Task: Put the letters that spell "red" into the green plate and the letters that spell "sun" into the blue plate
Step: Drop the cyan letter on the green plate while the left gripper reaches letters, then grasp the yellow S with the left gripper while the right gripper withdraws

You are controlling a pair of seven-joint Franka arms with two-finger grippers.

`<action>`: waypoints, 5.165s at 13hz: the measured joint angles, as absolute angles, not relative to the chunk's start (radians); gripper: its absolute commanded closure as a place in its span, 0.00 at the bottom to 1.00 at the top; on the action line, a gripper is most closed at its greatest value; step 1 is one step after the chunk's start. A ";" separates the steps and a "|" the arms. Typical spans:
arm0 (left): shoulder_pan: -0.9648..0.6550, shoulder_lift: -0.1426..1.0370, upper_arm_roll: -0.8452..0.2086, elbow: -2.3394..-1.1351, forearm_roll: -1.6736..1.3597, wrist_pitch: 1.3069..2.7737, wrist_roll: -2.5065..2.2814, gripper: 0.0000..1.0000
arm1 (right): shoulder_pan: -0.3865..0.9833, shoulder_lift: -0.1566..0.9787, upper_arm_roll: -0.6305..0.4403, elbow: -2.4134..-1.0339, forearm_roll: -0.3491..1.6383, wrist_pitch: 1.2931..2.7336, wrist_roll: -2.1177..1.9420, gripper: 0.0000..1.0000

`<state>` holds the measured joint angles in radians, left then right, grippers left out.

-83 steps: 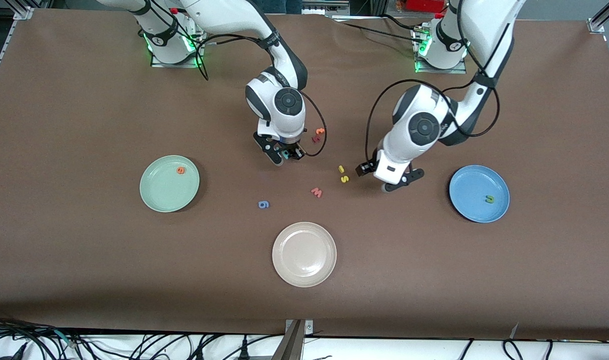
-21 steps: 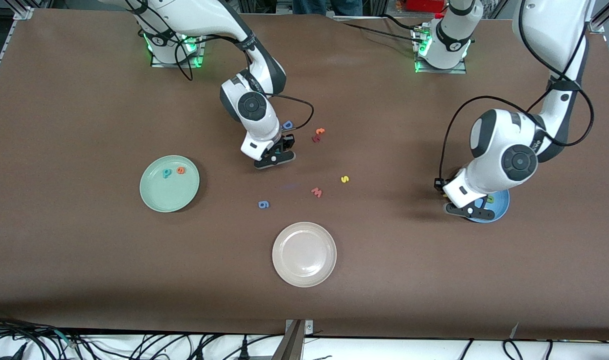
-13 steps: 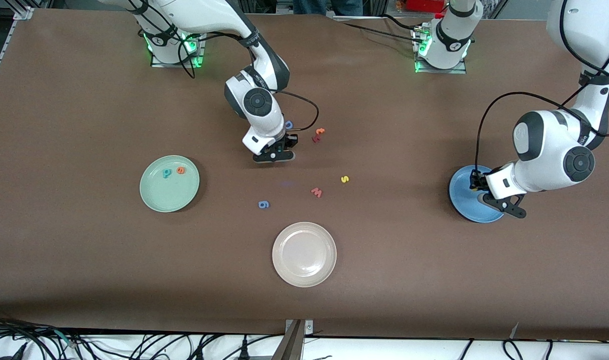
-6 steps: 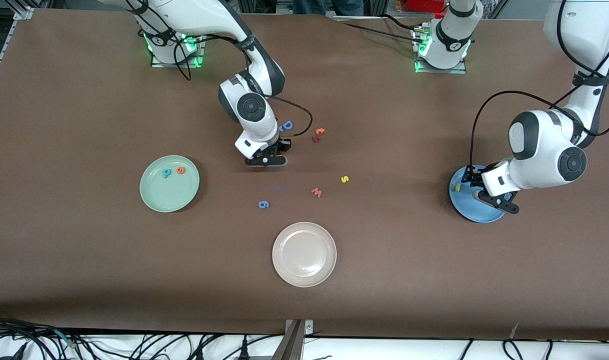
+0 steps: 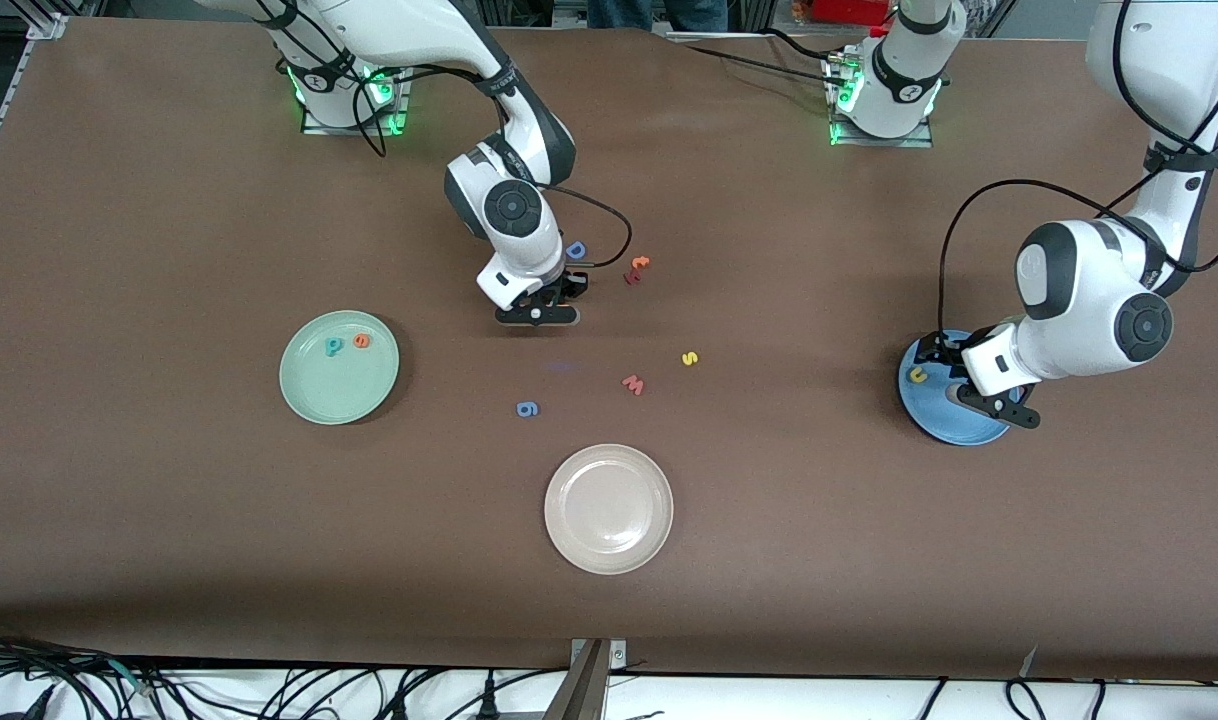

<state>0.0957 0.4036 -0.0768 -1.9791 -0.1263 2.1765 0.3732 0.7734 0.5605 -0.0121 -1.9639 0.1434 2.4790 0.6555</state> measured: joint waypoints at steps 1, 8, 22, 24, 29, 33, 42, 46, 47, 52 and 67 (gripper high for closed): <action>0.076 0.402 -0.084 -1.979 -0.126 2.177 0.307 0.30 | 0.773 0.561 -0.013 -1.964 0.143 2.479 0.660 0.87; -0.166 0.398 -0.095 -1.950 -0.126 2.180 -0.249 0.27 | 0.773 0.558 -0.036 -1.962 0.143 2.480 0.664 1.00; -0.423 0.484 -0.093 -1.837 0.093 2.314 -0.004 0.05 | 0.726 0.430 -0.460 -1.917 0.139 2.112 -0.048 1.00; -0.428 0.503 -0.095 -1.837 0.093 2.336 0.138 0.02 | 0.664 0.460 -0.462 -1.924 0.140 2.151 -0.146 1.00; -0.472 0.548 -0.096 -1.837 0.093 2.403 0.420 0.02 | 0.596 0.529 -0.455 -1.925 0.178 2.215 -0.228 0.99; -0.516 0.608 -0.097 -1.834 0.093 2.453 0.569 0.03 | 0.598 0.549 -0.447 -1.925 0.180 2.249 -0.228 0.00; -0.548 0.684 -0.092 -1.811 0.097 2.533 0.599 0.06 | 0.598 0.530 -0.453 -1.780 0.197 1.989 -0.227 0.00; -0.551 0.689 -0.070 -1.811 0.097 2.538 0.602 0.07 | 0.598 0.487 -0.471 -1.650 0.201 1.772 -0.159 0.00; -0.551 0.689 -0.062 -1.811 0.097 2.538 0.604 0.07 | 0.598 0.471 -0.482 -1.629 0.201 1.726 -0.142 0.00; -0.557 0.689 -0.054 -1.811 0.098 2.539 0.608 0.23 | 0.597 0.356 -0.564 -1.493 0.176 1.532 -0.113 0.00; -0.570 0.686 -0.020 -1.801 0.098 2.557 0.611 1.00 | 0.057 0.031 -0.135 -1.577 0.003 1.557 -0.094 0.00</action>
<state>-0.5703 0.6858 -0.0201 -1.8010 0.0976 2.5568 0.6109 0.0574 0.0306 -0.1352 -1.5774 0.0028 1.5567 -0.0941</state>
